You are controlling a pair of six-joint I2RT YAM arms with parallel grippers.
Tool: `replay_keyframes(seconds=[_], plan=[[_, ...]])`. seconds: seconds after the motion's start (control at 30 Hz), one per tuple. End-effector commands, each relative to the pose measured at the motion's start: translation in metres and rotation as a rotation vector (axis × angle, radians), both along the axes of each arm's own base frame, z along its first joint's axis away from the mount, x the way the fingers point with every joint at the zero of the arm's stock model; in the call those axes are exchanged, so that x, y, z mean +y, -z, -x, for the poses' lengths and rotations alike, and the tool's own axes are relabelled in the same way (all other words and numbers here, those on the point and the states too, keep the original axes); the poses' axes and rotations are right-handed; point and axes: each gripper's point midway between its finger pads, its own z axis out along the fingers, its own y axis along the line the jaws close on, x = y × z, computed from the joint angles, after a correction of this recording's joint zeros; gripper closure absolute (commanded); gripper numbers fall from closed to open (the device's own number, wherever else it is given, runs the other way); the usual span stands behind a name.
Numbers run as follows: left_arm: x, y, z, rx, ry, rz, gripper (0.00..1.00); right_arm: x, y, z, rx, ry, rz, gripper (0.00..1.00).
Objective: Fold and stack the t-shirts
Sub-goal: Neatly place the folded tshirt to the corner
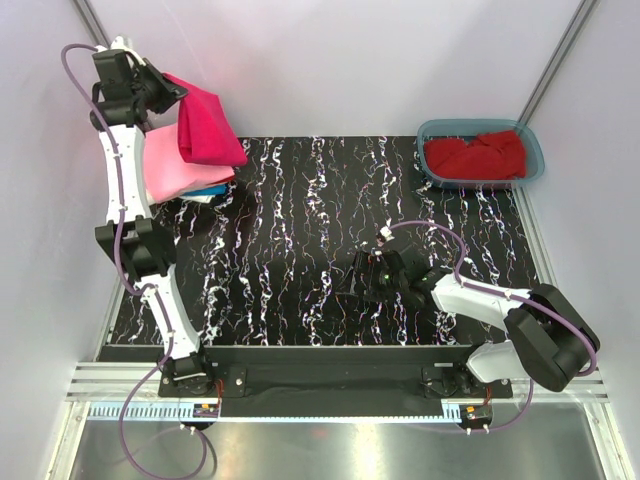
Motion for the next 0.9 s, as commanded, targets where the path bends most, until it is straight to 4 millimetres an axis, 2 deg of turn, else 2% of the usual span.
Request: replay_keyframes(seconds=[0.0,0.3,0.43,0.57,0.63,0.87], plan=[[0.002,-0.080,0.017,-0.213,0.018,-0.017,1.00,0.001,-0.007,-0.008,-0.041,0.007,-0.021,0.00],[0.026,-0.085,0.023,-0.223,-0.017,0.004,1.00,0.001,-0.008,-0.008,-0.041,0.008,-0.026,0.00],[0.039,-0.074,0.021,-0.200,-0.033,0.011,1.00,0.001,-0.007,-0.008,-0.040,0.006,-0.027,0.00],[0.053,-0.055,0.013,-0.170,-0.047,0.008,0.97,0.000,-0.008,-0.008,-0.041,0.006,-0.029,0.00],[0.058,-0.036,0.006,-0.134,-0.054,0.002,0.96,0.000,-0.007,-0.008,-0.038,0.006,-0.029,0.00],[0.104,0.015,-0.006,-0.048,-0.126,0.000,0.93,0.000,-0.008,-0.008,-0.040,0.006,-0.040,0.00]])
